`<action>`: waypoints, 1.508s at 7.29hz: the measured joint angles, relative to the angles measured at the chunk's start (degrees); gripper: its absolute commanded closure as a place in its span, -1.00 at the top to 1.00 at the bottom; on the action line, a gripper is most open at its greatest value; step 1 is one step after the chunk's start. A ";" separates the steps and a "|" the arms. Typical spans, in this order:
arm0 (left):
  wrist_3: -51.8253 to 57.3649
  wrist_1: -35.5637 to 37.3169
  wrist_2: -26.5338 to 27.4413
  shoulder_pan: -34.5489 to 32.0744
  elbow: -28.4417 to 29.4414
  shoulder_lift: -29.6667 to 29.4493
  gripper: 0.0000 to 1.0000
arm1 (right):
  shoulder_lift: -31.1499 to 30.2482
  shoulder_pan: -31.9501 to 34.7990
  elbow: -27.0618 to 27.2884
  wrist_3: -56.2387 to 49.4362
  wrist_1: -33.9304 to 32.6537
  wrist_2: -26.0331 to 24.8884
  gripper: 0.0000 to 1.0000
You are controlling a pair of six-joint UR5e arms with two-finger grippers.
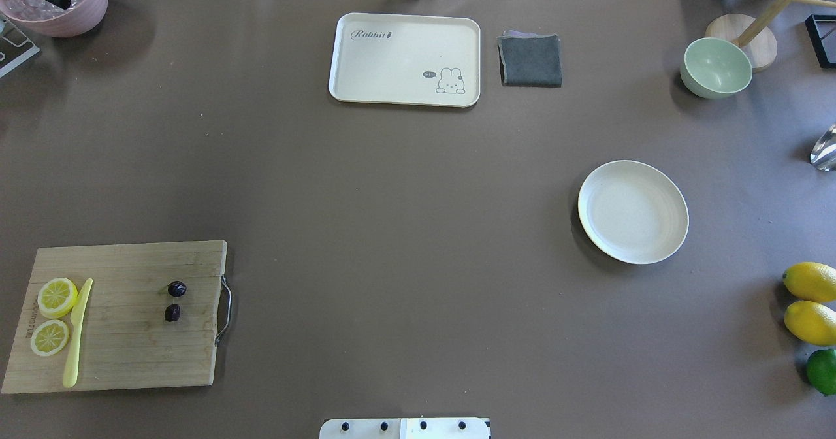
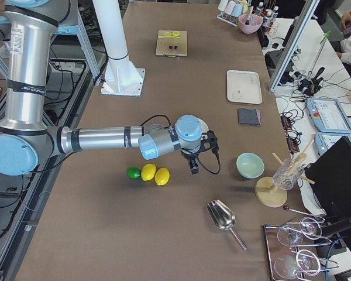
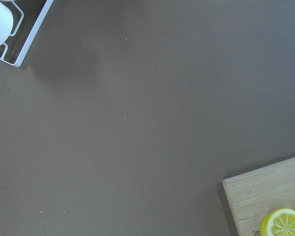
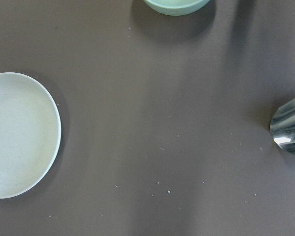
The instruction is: Place red cherry on plate
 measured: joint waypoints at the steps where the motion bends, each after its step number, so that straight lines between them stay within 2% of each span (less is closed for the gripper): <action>1: -0.01 -0.02 0.00 0.03 0.21 -0.12 0.96 | 1.81 -1.79 -1.22 1.50 0.16 1.81 1.00; 2: -0.38 -0.04 0.00 0.04 0.30 -0.16 0.96 | 3.59 -3.59 -2.28 4.19 0.38 3.51 1.00; 4: -1.99 -0.09 0.00 0.62 0.32 -0.19 0.96 | 7.26 -8.61 -3.96 8.54 0.53 3.68 1.00; 7: -2.54 -0.13 0.00 1.24 0.37 -0.19 0.96 | 10.91 -13.83 -6.07 18.18 0.62 0.31 1.00; 9: -2.56 -0.13 0.00 1.28 0.35 -0.19 0.96 | 13.15 -17.86 -6.35 28.45 1.12 -5.91 1.00; 10: -2.56 -0.13 0.00 1.28 0.33 -0.19 0.96 | 13.55 -19.32 -7.42 31.04 4.10 -8.11 0.99; 11: -2.58 -0.13 0.00 1.28 0.32 -0.24 0.96 | 13.47 -20.04 -11.34 33.01 11.35 -9.39 0.96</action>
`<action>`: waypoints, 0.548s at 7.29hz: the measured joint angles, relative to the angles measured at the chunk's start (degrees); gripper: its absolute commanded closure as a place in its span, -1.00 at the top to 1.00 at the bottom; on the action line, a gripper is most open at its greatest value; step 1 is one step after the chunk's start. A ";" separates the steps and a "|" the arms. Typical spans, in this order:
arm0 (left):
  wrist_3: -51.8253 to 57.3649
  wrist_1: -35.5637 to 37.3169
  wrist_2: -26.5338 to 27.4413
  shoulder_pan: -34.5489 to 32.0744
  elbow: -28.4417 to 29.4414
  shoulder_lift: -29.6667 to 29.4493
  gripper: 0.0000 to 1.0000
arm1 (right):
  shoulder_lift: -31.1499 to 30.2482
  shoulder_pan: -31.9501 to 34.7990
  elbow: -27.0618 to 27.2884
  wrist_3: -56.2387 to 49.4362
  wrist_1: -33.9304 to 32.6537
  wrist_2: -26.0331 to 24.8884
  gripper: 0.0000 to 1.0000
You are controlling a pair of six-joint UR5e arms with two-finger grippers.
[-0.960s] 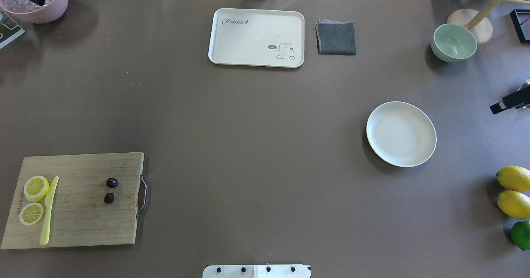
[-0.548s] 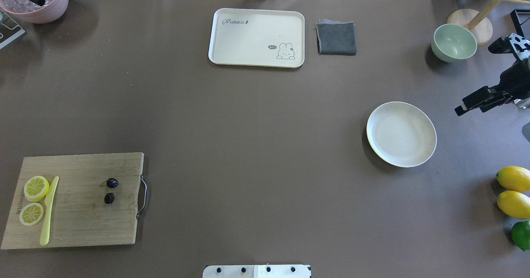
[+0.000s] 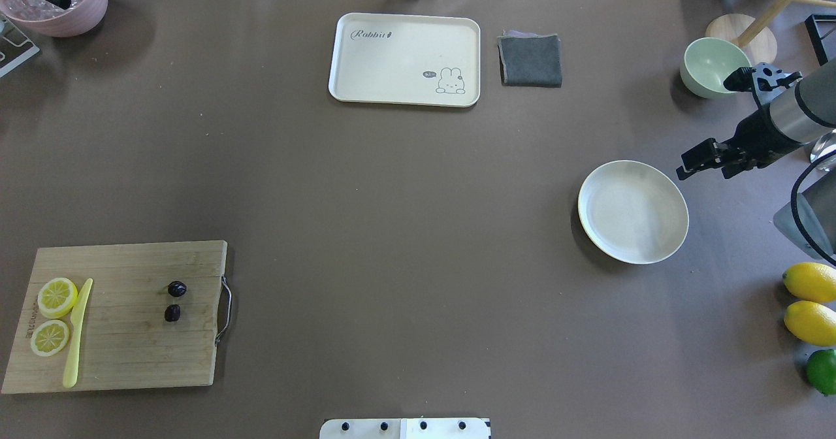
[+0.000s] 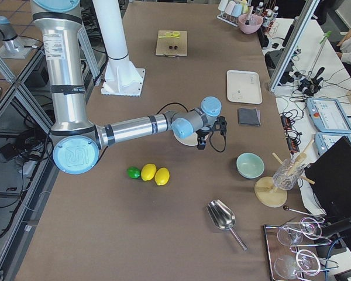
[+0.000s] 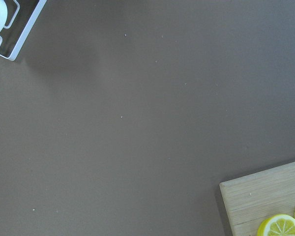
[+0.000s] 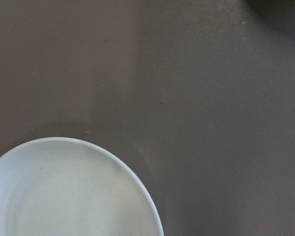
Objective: Place red cherry on plate
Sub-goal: 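Move the right gripper to the rim of the white plate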
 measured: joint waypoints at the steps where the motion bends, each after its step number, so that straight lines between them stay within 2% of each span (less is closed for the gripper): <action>1: -0.03 0.00 0.00 0.00 -0.03 -0.07 0.96 | 0.08 -0.51 -4.91 2.50 8.09 -0.74 0.88; 2: -0.07 0.02 0.00 0.00 -0.09 -0.09 0.96 | 0.31 -1.09 -7.83 5.31 13.40 -1.12 0.81; 4: -0.09 0.02 0.00 0.00 -0.16 -0.12 0.96 | 0.62 -2.29 -9.08 10.10 16.98 -1.06 0.77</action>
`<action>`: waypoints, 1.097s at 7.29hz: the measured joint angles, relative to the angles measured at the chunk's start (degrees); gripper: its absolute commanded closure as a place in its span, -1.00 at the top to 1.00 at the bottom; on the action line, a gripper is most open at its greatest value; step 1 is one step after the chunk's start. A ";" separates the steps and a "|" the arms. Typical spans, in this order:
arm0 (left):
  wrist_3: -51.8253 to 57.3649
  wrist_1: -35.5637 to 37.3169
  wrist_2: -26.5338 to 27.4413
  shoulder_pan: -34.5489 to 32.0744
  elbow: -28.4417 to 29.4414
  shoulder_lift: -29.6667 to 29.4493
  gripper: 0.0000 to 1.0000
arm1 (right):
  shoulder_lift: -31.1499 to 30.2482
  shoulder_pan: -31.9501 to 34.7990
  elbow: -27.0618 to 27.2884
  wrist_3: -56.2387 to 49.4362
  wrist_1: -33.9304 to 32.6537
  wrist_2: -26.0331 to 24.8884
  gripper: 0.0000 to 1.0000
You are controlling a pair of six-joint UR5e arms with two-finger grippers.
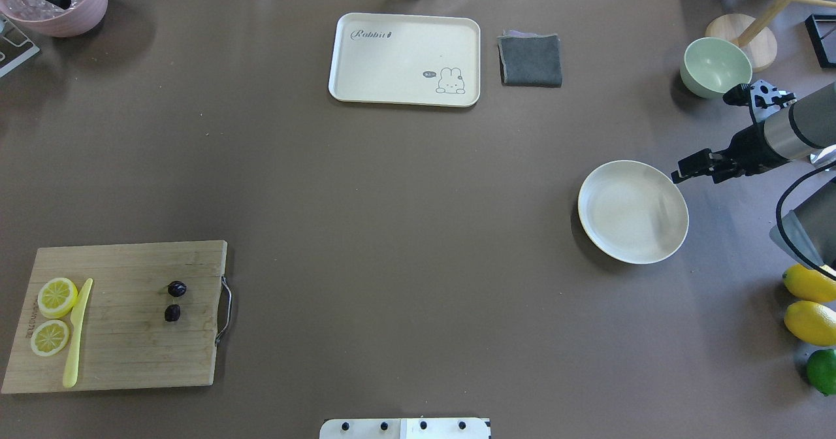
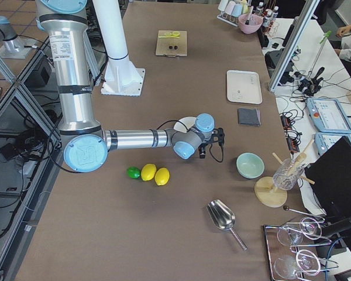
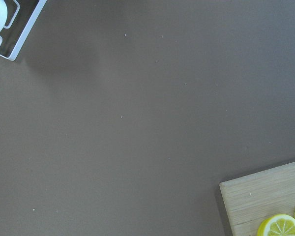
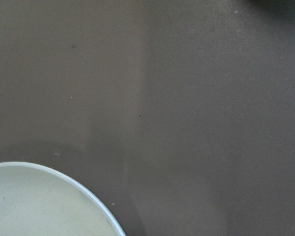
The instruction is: Place red cherry on plate
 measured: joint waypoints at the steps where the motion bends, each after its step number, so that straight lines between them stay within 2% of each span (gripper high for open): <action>1: 0.00 0.00 0.00 0.00 -0.04 0.00 0.96 | -0.05 -0.51 0.55 1.64 0.45 0.09 0.42; 2: -0.04 0.03 0.00 0.00 -0.11 0.00 0.96 | -0.26 -1.18 0.84 2.30 0.64 0.13 -0.58; 3: -0.57 -0.09 0.00 0.00 -0.18 0.00 0.96 | -0.50 -1.88 0.94 2.52 0.68 0.28 -1.00; 7: -4.60 -4.31 0.02 0.20 0.18 0.30 0.96 | -0.72 -3.29 1.55 2.68 0.69 2.82 -1.00; 8: -4.75 -4.57 -0.01 0.73 0.19 0.24 0.78 | -0.72 -3.32 2.01 2.71 0.64 3.44 -1.00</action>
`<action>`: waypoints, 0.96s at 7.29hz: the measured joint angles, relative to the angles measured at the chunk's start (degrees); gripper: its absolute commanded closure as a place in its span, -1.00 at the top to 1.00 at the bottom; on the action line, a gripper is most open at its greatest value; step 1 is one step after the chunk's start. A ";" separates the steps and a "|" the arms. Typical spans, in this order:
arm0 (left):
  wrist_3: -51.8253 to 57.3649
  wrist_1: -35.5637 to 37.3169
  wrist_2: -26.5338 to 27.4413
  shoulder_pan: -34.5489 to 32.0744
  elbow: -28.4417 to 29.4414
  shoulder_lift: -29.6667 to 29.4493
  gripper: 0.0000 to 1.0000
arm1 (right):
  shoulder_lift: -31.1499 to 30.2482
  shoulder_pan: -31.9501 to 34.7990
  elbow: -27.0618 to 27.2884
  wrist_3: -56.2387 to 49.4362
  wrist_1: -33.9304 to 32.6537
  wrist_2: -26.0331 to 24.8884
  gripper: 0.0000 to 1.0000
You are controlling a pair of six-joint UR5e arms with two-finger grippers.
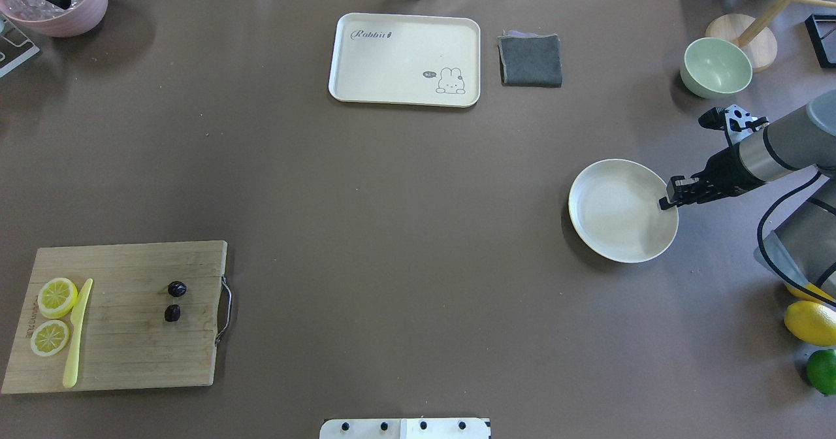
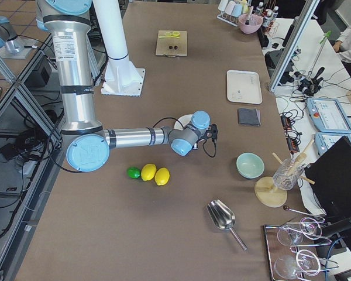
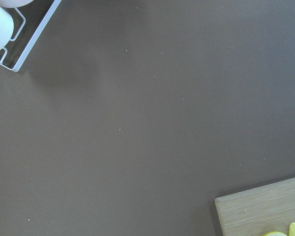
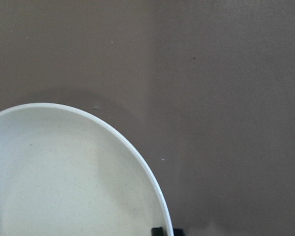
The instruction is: Place red cherry on plate
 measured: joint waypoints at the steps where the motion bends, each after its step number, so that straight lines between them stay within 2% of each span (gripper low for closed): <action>1: -1.79 -0.38 -0.02 1.10 -0.04 -0.45 0.94 | 0.10 -0.02 0.76 0.15 -0.04 0.53 -1.00; 2: -7.01 -2.26 0.13 3.23 -0.08 -1.30 0.94 | 0.38 -0.17 1.77 1.31 -0.06 0.87 -1.00; 4: -25.28 -12.24 1.59 10.98 -0.24 -2.10 0.95 | 3.05 -2.21 4.76 9.98 -0.11 0.73 -1.00; 6: -41.30 -20.17 4.81 18.73 -1.37 -2.00 0.93 | 7.34 -8.41 7.30 20.59 -0.10 -3.55 -1.00; 7: -48.10 -21.45 6.91 23.08 -2.70 -2.09 0.84 | 9.76 -12.13 7.88 25.28 -0.15 -7.31 -1.00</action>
